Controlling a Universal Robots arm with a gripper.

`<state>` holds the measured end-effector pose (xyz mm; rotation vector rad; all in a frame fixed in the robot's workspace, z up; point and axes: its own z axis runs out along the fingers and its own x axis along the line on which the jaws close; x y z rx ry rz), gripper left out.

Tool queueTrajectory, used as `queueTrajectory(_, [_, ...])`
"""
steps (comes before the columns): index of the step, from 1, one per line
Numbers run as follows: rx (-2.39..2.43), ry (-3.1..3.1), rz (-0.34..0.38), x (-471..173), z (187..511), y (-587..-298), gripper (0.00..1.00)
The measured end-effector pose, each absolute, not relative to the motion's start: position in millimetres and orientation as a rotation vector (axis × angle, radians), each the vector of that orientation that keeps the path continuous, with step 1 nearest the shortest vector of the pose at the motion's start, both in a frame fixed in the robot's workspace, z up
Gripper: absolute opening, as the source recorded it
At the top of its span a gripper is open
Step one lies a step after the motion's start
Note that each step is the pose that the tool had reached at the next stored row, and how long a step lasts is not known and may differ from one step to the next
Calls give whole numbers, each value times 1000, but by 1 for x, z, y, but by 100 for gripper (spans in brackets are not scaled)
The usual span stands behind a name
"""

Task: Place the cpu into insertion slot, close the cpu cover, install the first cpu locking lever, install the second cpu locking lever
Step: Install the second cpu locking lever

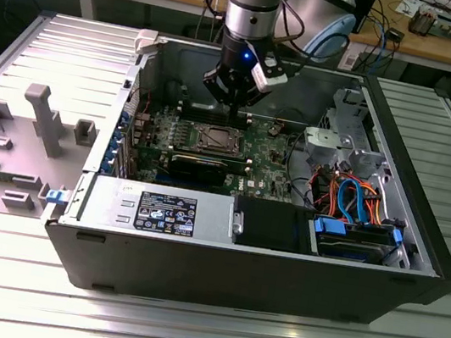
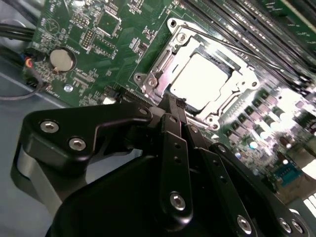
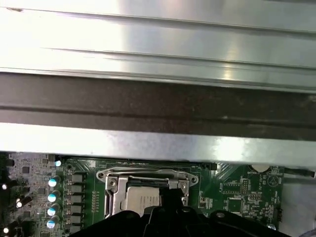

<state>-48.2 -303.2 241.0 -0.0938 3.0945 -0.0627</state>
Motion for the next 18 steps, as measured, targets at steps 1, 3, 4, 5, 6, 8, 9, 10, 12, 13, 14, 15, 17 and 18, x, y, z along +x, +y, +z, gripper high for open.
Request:
queueTrajectory(1, [-93,3096,-63,-48,242,-303,11])
queueTrajectory(3, [-93,3115,-62,-48,242,-304,11])
queueTrajectory(4, [-94,3123,-62,-48,242,-304,11])
queueTrajectory(5, [-94,3126,-62,-48,242,-304,11])
queueTrajectory(6, [-94,3127,-62,-48,242,-304,11])
queueTrajectory(8, [-94,3127,-62,-48,242,-304,11])
queueTrajectory(9, [-94,3127,-62,-48,242,-304,11])
queueTrajectory(10, [-94,3127,-62,-48,242,-304,11])
queueTrajectory(12, [-94,3127,-62,-48,242,-304,11])
queueTrajectory(13, [-94,3127,-62,-48,242,-304,11])
queueTrajectory(14, [-94,3127,-62,-48,242,-304,11])
queueTrajectory(15, [-94,3127,-62,-48,242,-304,11])
queueTrajectory(17, [-94,3127,-62,-48,242,-304,11])
queueTrajectory(18, [-94,3127,-62,-48,242,-304,11])
